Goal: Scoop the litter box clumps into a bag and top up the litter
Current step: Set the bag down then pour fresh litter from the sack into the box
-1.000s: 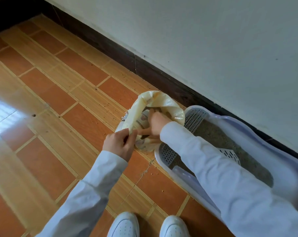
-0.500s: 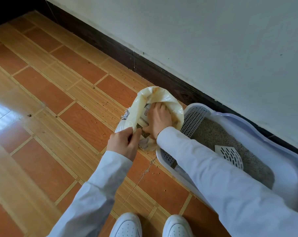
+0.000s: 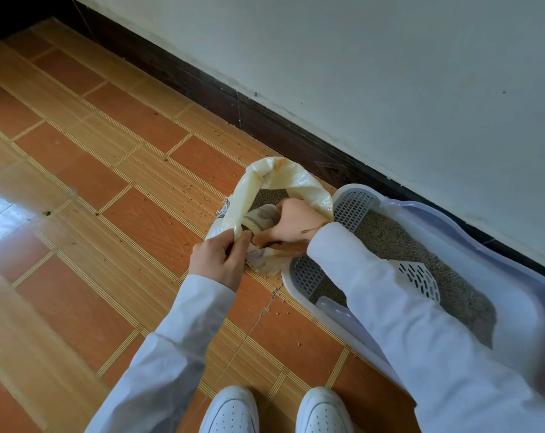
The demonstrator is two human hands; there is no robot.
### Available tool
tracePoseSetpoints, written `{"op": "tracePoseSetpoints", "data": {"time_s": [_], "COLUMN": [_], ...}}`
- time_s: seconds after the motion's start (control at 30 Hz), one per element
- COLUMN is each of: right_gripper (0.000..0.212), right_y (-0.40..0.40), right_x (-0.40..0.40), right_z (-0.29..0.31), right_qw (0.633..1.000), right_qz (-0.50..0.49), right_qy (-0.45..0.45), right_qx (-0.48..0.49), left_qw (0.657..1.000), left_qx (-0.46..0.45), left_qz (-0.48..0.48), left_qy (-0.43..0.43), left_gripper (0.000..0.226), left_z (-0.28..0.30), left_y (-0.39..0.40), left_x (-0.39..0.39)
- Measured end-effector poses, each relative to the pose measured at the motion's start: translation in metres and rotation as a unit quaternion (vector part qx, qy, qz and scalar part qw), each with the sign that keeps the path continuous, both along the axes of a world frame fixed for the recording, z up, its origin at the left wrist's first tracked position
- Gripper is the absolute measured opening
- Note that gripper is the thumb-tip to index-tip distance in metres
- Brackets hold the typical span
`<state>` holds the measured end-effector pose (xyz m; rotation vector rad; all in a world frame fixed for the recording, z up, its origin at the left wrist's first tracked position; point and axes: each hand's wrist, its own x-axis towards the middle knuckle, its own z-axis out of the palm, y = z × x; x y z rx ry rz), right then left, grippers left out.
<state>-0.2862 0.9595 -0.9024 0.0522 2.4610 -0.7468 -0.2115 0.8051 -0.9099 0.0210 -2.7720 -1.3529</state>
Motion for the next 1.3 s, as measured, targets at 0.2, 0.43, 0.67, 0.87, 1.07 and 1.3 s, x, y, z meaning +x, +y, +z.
{"op": "tracePoseSetpoints", "data": {"time_s": [0.2,0.43,0.67,0.87,1.07,1.3], "right_gripper": [0.082,0.057,0.072,0.076,0.07,0.075], "right_y": [0.022,0.062,0.104,0.154,0.184,0.196], "right_x": [0.029,0.053,0.076,0.11,0.129,0.132], "right_z": [0.02,0.039,0.033,0.027,0.012,0.008], "right_qw": [0.996,0.969,0.919,0.907,0.945,0.947], "right_qz": [-0.031,-0.16,-0.238,-0.331,-0.291,-0.281], "right_qy": [0.08,0.039,0.013,0.098,0.094,0.151], "right_qx": [0.014,-0.183,-0.315,-0.241,-0.116,-0.047], "left_qw": [1.0,1.0,0.999,1.0,1.0,1.0], "left_qx": [0.005,0.011,0.003,-0.004,-0.004,-0.012], "left_qz": [0.007,0.021,0.015,0.006,0.014,0.017], "left_qy": [-0.006,-0.017,-0.035,-0.028,-0.023,-0.023], "left_gripper": [0.048,0.05,0.04,0.037,0.035,0.041], "left_z": [0.0,0.001,0.004,0.002,0.0,-0.002], "left_y": [0.009,0.014,0.023,0.026,0.031,0.037], "left_x": [0.004,0.008,0.007,0.008,0.009,0.009]}}
